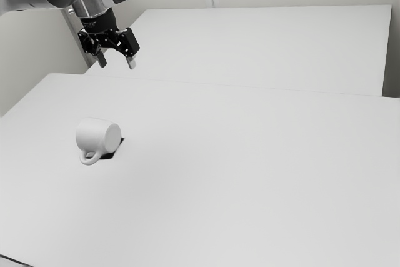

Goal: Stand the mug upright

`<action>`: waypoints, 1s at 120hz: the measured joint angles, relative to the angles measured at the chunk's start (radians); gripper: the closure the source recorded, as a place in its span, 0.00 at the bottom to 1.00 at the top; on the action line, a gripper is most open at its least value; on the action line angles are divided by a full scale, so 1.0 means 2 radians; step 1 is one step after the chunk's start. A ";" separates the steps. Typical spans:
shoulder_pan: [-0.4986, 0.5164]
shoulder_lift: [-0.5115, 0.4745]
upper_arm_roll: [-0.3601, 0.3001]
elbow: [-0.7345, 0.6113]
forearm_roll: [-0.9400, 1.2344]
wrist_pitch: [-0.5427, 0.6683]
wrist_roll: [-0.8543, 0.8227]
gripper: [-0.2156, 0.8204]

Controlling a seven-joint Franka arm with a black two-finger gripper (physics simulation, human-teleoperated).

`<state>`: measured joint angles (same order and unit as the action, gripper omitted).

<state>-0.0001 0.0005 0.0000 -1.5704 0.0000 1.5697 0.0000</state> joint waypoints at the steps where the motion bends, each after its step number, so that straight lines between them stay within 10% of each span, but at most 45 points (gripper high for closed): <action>1: 0.002 0.000 -0.003 0.002 0.001 0.000 0.001 0.21; 43: 0.011 -0.005 -0.011 0.011 -0.003 0.006 0.020 0.21; 120: -0.048 0.027 0.129 -0.058 -0.116 0.033 0.123 0.21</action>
<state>-0.0955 0.0554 0.2588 -1.6857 -0.2313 1.6350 0.2452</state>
